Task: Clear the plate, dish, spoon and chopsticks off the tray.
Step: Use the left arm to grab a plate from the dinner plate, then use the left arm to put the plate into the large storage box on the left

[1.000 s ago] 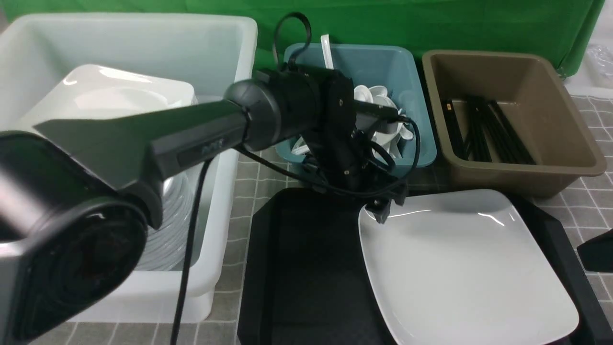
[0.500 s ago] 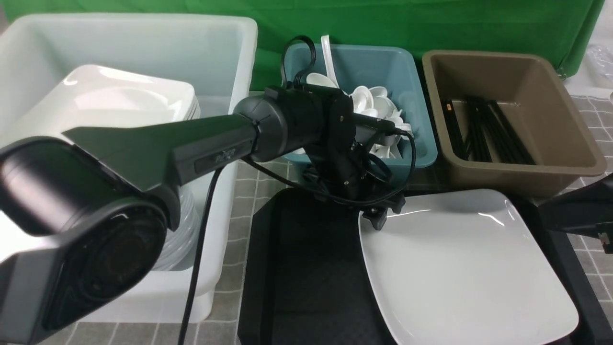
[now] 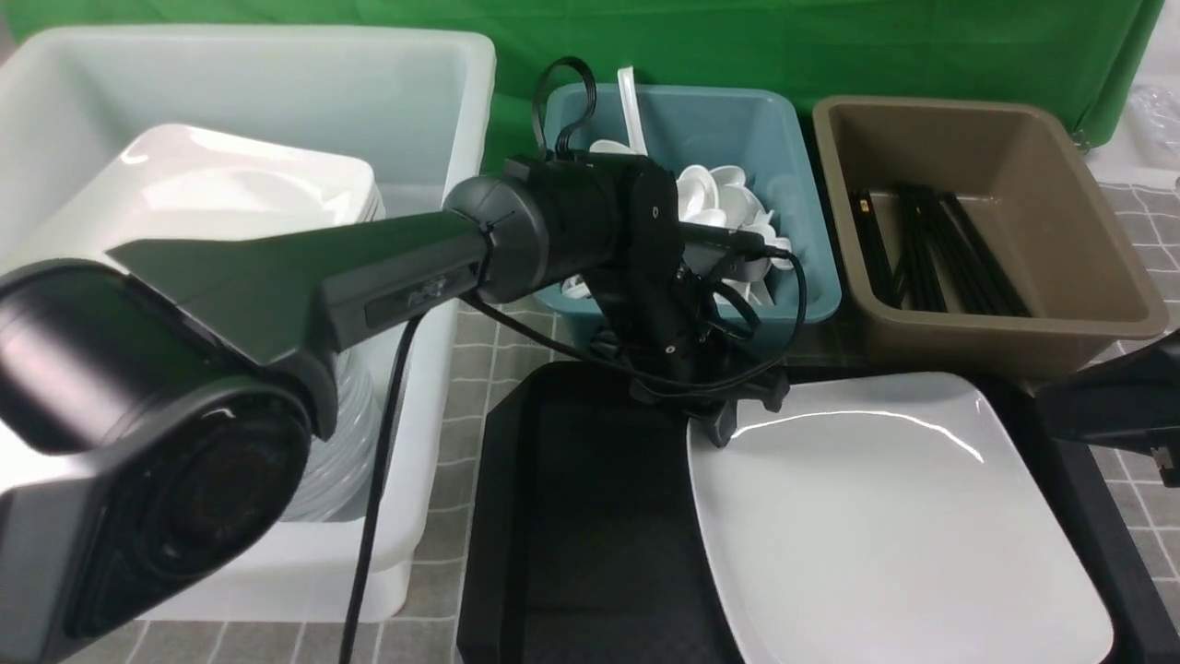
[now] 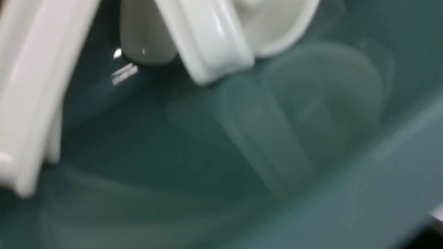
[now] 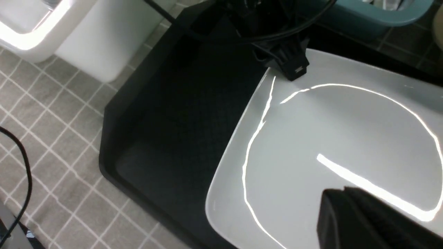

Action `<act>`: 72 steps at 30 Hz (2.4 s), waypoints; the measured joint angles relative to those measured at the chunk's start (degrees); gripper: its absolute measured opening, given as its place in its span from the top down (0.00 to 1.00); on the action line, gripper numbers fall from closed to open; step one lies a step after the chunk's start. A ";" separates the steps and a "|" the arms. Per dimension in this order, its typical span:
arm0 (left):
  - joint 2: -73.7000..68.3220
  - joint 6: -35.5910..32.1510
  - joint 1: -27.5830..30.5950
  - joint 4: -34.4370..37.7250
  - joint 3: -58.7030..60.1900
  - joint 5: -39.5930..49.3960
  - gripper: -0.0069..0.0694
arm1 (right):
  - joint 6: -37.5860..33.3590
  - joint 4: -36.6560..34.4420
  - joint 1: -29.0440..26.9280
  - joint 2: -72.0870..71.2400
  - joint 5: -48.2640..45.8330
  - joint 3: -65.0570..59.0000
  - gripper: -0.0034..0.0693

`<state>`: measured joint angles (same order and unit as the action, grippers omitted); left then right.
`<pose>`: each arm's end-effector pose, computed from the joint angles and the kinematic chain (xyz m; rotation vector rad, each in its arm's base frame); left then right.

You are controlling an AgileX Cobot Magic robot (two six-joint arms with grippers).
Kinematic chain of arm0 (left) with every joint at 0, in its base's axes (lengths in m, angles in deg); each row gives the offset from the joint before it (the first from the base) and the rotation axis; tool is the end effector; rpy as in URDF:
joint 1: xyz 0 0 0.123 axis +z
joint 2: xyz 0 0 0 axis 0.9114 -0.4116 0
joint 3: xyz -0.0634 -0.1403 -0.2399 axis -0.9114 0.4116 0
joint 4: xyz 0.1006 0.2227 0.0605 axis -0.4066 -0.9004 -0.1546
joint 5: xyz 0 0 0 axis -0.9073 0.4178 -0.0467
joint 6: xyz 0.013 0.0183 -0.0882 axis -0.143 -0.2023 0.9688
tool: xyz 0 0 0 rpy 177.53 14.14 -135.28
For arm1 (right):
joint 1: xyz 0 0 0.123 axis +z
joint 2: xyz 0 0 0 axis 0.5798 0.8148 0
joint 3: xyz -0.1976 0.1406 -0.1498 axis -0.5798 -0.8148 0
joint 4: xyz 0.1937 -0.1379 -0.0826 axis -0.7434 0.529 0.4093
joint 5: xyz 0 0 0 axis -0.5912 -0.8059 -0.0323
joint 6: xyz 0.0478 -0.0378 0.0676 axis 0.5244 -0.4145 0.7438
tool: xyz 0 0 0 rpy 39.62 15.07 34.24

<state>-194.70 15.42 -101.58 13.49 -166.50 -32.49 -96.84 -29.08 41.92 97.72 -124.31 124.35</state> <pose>0.3798 -0.2996 0.1701 0.8174 2.7439 -0.4715 0.1868 0.0585 0.3571 -0.5732 2.2440 0.4438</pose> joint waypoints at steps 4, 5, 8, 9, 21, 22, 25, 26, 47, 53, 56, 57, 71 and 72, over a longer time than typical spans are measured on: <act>5.26 -0.46 0.00 -2.53 0.05 4.35 0.74 | 0.00 0.00 0.00 0.00 0.02 0.00 0.91; 6.70 -0.58 0.00 -2.53 0.05 4.95 0.77 | 0.00 0.00 0.00 0.00 0.07 0.00 0.91; 10.82 -0.70 -0.06 -2.61 0.05 6.92 0.82 | 0.00 0.00 0.00 0.00 0.13 0.00 0.91; 11.81 -0.70 -0.06 -2.69 0.05 7.47 0.83 | 0.00 0.00 0.00 0.00 0.13 0.00 0.91; 23.87 -1.40 -0.10 -4.50 0.11 11.25 0.87 | 0.00 -2.24 0.00 0.00 -7.92 11.81 0.91; 25.63 -1.74 0.15 -5.06 0.11 11.49 0.87 | -0.14 -2.95 0.00 0.00 -8.49 14.08 0.91; 28.09 -1.93 1.85 -3.83 0.16 11.98 0.87 | -1.66 -4.56 0.37 0.00 -8.55 15.78 0.91; 28.68 -1.93 2.77 -2.86 0.22 12.12 0.87 | -1.93 -4.97 1.01 0.05 -8.48 16.28 0.91; 37.14 -15.07 61.07 36.59 0.15 18.18 0.87 | 14.01 14.96 36.12 22.78 0.65 44.32 0.92; 37.14 -15.07 70.94 36.31 0.60 15.42 0.87 | 14.96 16.30 37.95 28.70 3.21 49.56 0.92; 37.30 -15.25 73.06 36.51 3.86 11.10 0.87 | 14.96 16.48 38.30 31.78 8.97 50.92 0.92; 37.29 -15.54 73.19 36.57 5.44 9.67 0.87 | 14.96 16.50 38.30 32.40 11.05 50.94 0.92; 35.45 -25.21 73.54 44.00 27.74 -11.40 0.87 | 15.07 16.92 38.30 38.53 16.03 51.01 0.92; 35.44 -25.37 73.54 44.00 27.74 -11.54 0.87 | 15.07 16.92 38.30 38.53 16.03 51.01 0.92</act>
<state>-159.26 -9.95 -28.04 57.48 -138.76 -44.03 -81.77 -12.15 80.22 136.26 -108.28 175.36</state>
